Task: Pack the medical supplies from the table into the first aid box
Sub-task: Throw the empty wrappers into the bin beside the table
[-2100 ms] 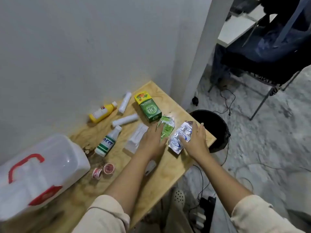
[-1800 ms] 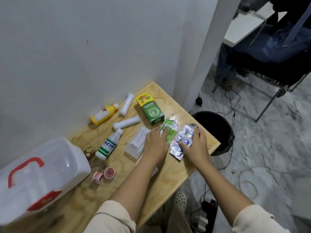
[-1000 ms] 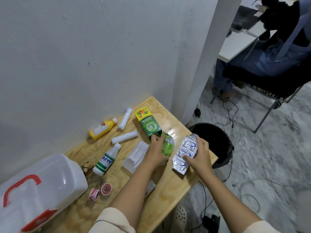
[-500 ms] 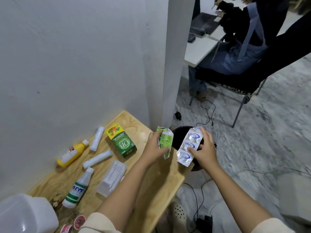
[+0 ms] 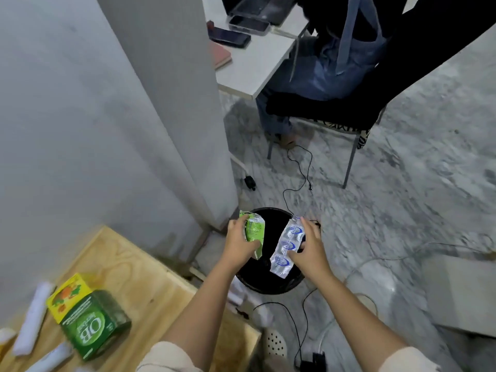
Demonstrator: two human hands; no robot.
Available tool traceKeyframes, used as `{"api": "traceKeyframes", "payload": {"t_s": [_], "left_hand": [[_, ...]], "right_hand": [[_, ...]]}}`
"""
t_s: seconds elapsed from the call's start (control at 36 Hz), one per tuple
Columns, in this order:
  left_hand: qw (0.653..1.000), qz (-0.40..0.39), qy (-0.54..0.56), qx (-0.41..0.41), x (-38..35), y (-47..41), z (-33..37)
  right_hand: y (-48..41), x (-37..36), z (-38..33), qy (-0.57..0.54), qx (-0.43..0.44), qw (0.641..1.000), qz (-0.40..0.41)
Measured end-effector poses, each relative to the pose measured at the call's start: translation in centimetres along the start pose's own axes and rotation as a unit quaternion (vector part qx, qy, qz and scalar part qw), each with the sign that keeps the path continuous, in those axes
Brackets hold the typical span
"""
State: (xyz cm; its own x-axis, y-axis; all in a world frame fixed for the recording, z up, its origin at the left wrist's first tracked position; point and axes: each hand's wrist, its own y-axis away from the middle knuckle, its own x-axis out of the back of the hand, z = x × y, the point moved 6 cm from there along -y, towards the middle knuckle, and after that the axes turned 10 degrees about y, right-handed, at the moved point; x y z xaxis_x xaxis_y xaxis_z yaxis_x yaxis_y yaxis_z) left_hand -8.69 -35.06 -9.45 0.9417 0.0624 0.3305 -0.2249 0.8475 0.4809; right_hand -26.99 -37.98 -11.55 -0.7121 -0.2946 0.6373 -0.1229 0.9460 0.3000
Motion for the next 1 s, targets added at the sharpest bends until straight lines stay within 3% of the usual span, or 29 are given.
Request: {"api": "traceKeyframes", "payload": {"t_s": [0.25,0.56,0.78,1.0], "left_hand": [[0.995,-0.021,-0.058,0.074,-4.1,-8.0,-5.2],[0.993,-0.057,-0.045,0.091,-7.1,-11.1,-9.0],[0.993,-0.066,-0.056,0.080,-6.1,-9.4,-6.4],[0.996,-0.023,-0.075,0.032,-0.9,-5.2,-0.4]], "right_hand": [[-5.8,-4.2,5.6,0.039,-0.035,0.996,-0.068],[-8.6,-6.8,9.1,0.035,-0.076,0.985,-0.150],[-7.3,-4.7,7.6,0.090,-0.072,0.981,-0.158],[-4.5,-0.6,0.8,0.094,-0.043,0.987,-0.126]]}}
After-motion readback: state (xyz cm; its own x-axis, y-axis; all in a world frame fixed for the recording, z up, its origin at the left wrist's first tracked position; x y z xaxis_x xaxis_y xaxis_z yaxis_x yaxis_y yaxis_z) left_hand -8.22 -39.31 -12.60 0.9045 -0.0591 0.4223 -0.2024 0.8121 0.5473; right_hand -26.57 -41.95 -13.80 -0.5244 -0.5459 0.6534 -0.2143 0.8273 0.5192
